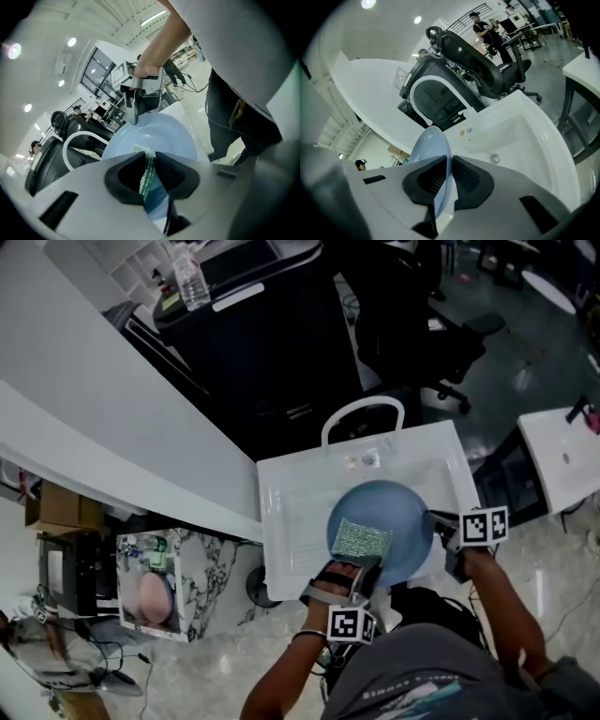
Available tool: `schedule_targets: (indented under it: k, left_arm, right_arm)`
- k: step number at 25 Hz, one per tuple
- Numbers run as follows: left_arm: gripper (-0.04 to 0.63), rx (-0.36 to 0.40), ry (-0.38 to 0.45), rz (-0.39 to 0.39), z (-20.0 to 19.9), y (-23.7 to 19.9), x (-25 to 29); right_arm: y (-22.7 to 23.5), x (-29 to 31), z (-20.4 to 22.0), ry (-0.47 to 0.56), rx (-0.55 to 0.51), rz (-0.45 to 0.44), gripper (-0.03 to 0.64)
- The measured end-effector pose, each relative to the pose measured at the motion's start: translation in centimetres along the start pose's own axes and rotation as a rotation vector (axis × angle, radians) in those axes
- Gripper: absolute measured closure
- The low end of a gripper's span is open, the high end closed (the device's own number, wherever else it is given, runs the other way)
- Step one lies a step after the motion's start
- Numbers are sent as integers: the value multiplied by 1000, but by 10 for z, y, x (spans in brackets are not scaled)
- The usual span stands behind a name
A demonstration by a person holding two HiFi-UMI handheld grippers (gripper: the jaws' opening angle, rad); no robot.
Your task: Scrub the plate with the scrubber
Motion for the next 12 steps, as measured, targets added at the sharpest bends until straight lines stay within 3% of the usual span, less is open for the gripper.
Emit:
schedule_targets:
  k: [8,12]
  left_arm:
    - [523,-48,9,-123,-3,-50,-11]
    - [523,-86,55,-88,-17,-56,4]
  right_arm:
    - [-25,10,15,-47,5,-82,560]
    - [-34,14,20,-54,32,-121,560]
Point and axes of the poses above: the fingertips, and each gripper's own axes: x forward along the fingers, y to its right, z out of its underside, the point moved 5 cm from there along -x, backward along the fingers, and after that the axes turned 5 degrees about y, right-handed, at the moved point
